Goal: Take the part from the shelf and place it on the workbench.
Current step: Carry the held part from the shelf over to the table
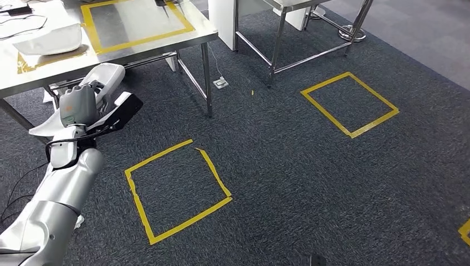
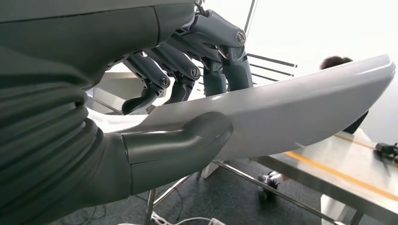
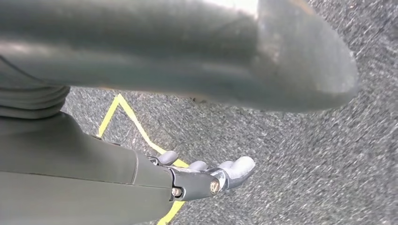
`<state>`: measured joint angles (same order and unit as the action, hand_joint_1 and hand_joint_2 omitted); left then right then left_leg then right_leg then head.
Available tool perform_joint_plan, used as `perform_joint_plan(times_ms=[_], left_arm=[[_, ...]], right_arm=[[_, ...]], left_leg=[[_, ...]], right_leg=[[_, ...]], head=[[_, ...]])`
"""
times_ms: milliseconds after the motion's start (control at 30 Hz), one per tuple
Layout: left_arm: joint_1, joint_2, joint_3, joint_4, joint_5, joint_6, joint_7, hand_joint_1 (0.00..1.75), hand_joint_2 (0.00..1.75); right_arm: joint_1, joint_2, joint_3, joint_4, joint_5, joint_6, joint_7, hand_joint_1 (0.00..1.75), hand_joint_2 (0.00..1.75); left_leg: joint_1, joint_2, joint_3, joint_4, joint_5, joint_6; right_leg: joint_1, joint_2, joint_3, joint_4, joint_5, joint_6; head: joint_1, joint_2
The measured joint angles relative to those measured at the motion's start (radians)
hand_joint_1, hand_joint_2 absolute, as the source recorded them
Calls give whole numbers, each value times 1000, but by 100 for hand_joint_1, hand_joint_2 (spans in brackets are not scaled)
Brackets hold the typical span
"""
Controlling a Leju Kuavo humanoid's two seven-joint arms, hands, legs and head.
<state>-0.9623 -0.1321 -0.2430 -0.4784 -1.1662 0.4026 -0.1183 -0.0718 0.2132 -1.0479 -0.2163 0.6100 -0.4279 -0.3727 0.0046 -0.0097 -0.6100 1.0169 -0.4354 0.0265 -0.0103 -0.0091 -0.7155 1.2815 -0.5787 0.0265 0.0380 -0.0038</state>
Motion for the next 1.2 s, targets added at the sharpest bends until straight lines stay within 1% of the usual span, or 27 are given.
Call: perform_joint_plan(times_ms=[33, 67, 133, 167, 200, 267, 333, 367, 400, 467, 500, 533, 567, 600, 633, 667, 700, 733, 800, 867, 900, 1000, 1033, 1067, 1100, 1133, 1200], left_arm=[[4, 0, 0, 0, 0, 0, 0, 175, 175], [8, 0, 0, 0, 0, -1, 0, 175, 175], [10, 0, 0, -1, 0, -1, 0, 175, 175], [9, -1, 0, -1, 0, -1, 0, 175, 175], [7, -1, 0, -2, 0, -2, -1, 175, 175], [6, -1, 0, -2, 1, -4, -4, 175, 175], [6, 0, 0, -4, 1, -5, -8, 175, 175], [5, 1, 0, -6, 2, -6, -10, 175, 175], [4, 2, 0, -7, 2, -6, -11, 175, 175], [5, 4, 0, -5, 3, -6, -12, 175, 175], [8, 4, 0, -4, 3, -6, -13, 175, 175], [13, 5, 0, -2, 4, -7, -14, 175, 175], [16, 5, 0, -1, 4, -7, -14, 175, 175], [18, 6, 0, 0, 4, -7, -14, 175, 175], [18, 7, 0, 0, 5, -7, -14, 175, 175], [16, 8, 0, 1, 5, -7, -14, 175, 175], [15, 9, 0, 1, 5, -7, -15, 175, 175], [14, 9, 0, 1, 5, -7, -16, 175, 175], [13, 8, 0, 0, 5, -8, -17, 175, 175], [11, 7, 0, -2, 5, -8, -16, 175, 175], [10, 6, 0, -3, 5, -8, -17, 175, 175], [10, 4, 0, -1, 5, -7, -16, 175, 175], [12, 4, 0, 0, 5, -7, -16, 175, 175], [15, 4, 0, 1, 5, -7, -16, 175, 175], [17, 4, 0, 1, 5, -7, -16, 175, 175], [17, 4, 0, 1, 5, -7, -16, 175, 175], [17, 4, 0, 1, 5, -7, -16, 175, 175]], right_arm=[[1, 0, 0, 0, 0, 0, 0, 0, 0], [2, 0, 0, 0, 0, -1, 0, 0, 0], [3, 0, 0, 0, 0, -1, 0, 0, 0], [3, 0, 0, 0, 0, -2, 0, 0, 0], [2, -1, 0, 0, 0, -3, 0, 0, 0], [1, -1, 0, 0, 0, -5, -1, 0, 0], [1, 0, 0, 0, 0, -8, -1, 0, 0], [2, 0, 0, 0, 0, -9, -1, 0, 0], [2, 1, 0, 0, 0, -9, -1, 0, 0], [2, 1, -1, 0, 0, -9, -1, 0, 0], [2, 1, -1, 0, 0, -9, 0, 0, 0], [3, 2, -1, 0, 0, -10, 1, 0, 0], [4, 2, -1, 0, 0, -10, 1, 0, 0], [5, 2, -1, 0, 0, -10, 2, 0, 0], [6, 2, -1, 0, 0, -10, 2, 0, 0], [5, 2, -1, 0, 0, -10, 2, 0, 0], [4, 2, -2, 0, 0, -11, 2, 0, 0], [3, 2, -2, 0, 0, -11, 1, 0, 0], [1, 2, -3, 0, -1, -11, 0, 0, 0], [1, 2, -5, 0, -1, -11, -2, 0, 0], [0, 2, -5, 0, -2, -11, -3, 0, 0], [0, 2, -7, 0, -1, -10, -4, 0, 0], [1, 2, -7, 0, -1, -9, -4, 0, 0], [3, 2, -7, 0, -1, -9, -4, 0, 0], [4, 2, -8, 0, -1, -9, -4, 0, 0], [5, 2, -8, 0, -1, -8, -4, 0, 0], [6, 1, -8, 0, 0, -8, -3, 0, 0]], left_leg=[[0, -3, 6, 2, -7, 0], [-1, -7, 14, 4, -15, -1], [-1, -11, 32, 7, -32, -4], [-3, -13, 40, 7, -41, -8], [-4, -15, 45, 7, -48, -13], [-6, -17, 51, 3, -58, -23], [-7, -16, 56, 4, -66, -35], [-7, -13, 50, 22, -75, -40], [-7, -10, 31, 61, -91, -44], [-3, -5, -46, 193, -134, -51], [-1, -4, -89, 256, -147, -54], [1, -2, -121, 291, -143, -56], [3, -1, -134, 288, -117, -57], [4, 2, -127, 244, -70, -57], [5, 6, -108, 175, -13, -57], [4, 9, -82, 107, 26, -56], [3, 12, -59, 52, 47, -50], [1, 13, -44, 21, 49, -43], [0, 10, -30, 7, 29, -24], [2, 5, -19, 3, 18, -10], [3, 2, -11, 3, 13, -5], [2, -2, 12, 1, -10, 3], [1, -4, 22, 1, -20, 4], [0, -5, 35, 1, -30, 3], [-1, -6, 48, 1, -40, 3], [-2, -7, 61, 2, -49, 1], [-3, -8, 82, 1, -67, -3]], right_leg=[[0, 0, -27, 22, 10, 1], [0, 1, -34, 4, 40, -1], [2, 3, 5, -128, 134, -9], [5, 4, 32, -194, 163, -15], [8, 5, 52, -240, 178, -21], [12, 6, 67, -263, 169, -30], [8, 6, 78, -268, 163, -39], [5, 6, 87, -272, 159, -45], [2, 5, 98, -276, 154, -51], [1, 4, 115, -278, 138, -58], [0, 5, 125, -277, 129, -59], [0, 5, 137, -277, 119, -57], [-1, 6, 150, -277, 109, -56], [-1, 7, 165, -277, 98, -53], [-2, 8, 180, -276, 86, -49], [-1, 8, 191, -275, 73, -43], [1, 8, 199, -275, 61, -37], [2, 7, 205, -276, 53, -31], [3, 6, 215, -275, 48, -20], [1, 6, 203, -241, 49, -12], [0, 6, 178, -199, 45, -9], [-1, 7, 48, -32, -4, -1], [-1, 7, 13, -4, -17, 0], [0, 7, -7, -5, -13, -2], [0, 7, -14, -29, 5, -4], [1, 8, -9, -72, 36, -8], [6, 7, 14, -181, 131, -21]], head=[[0, 0], [1, 0], [1, 0], [1, 0], [1, 0], [1, 0], [1, 0], [-2, 0], [-4, 0], [-8, 0], [-8, 0], [-8, 0], [-8, 0], [-8, 0], [-8, 0], [-9, 0], [-9, 0], [-8, 0], [-5, 0], [-2, 0], [0, 0], [6, 0], [6, 0], [7, 0], [7, 0], [7, 0], [7, 0]])
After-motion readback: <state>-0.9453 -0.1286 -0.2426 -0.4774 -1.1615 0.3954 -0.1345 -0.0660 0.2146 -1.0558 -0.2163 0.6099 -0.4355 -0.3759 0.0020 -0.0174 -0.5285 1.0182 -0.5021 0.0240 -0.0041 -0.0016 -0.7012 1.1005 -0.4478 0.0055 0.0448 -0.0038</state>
